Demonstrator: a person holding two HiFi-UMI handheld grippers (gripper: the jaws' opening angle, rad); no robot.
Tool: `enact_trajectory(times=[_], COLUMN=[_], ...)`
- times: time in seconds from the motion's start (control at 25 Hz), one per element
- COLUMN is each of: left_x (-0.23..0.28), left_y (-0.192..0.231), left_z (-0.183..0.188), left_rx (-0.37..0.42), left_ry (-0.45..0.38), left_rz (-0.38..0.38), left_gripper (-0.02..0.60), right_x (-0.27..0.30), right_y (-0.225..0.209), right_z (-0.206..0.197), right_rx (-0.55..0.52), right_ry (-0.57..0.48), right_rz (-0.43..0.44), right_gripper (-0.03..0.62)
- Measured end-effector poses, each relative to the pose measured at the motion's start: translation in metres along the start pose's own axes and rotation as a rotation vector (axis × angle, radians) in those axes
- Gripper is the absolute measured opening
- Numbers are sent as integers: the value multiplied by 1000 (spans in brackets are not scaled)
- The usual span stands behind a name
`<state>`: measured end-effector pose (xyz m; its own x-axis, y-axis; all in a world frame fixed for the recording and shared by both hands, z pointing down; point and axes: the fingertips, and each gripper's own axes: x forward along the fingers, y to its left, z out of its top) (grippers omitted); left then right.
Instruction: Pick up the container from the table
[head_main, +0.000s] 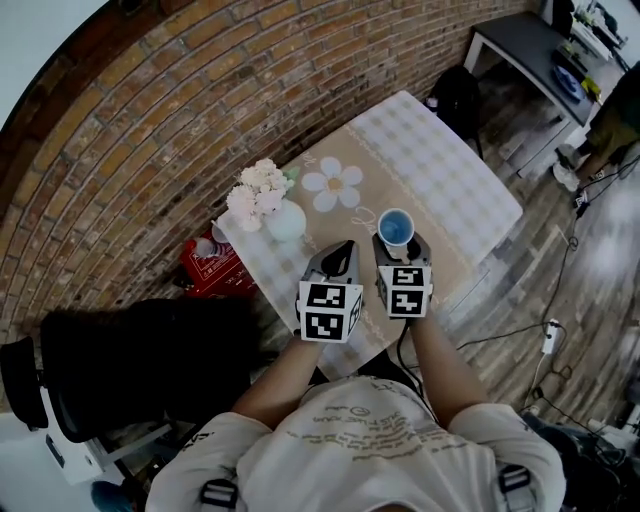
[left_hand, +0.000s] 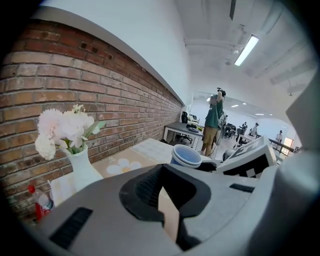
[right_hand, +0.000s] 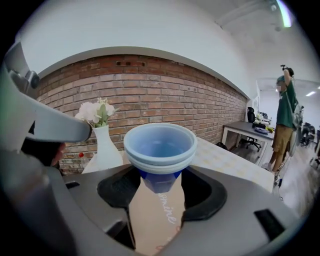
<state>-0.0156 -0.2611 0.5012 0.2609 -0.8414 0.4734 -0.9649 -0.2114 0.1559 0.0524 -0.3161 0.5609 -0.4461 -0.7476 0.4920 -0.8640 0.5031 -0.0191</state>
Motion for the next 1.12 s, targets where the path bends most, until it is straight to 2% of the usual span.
enact_trajectory(times=[0.48,0.64,0.84,1.12], left_x=[-31,-38,-44,-49], left_y=[-11,-11,-7,3], left_z=[42,56,71,81], left_rx=[47,55,64,52], left_ry=[-80,-106,-132,-144], left_rz=[-30,-32,-29,-31], left_gripper=[3,3,5,3], right_x=[-48,-58,-79,-91], right_y=[12,14,12,11], right_z=[66,79,103,131], right_rx=[98,77,-9,3], right_ry=[-145,-150,-186,-225], right_rz=[24,3,-64,-65], right_gripper=[253,250,244,241])
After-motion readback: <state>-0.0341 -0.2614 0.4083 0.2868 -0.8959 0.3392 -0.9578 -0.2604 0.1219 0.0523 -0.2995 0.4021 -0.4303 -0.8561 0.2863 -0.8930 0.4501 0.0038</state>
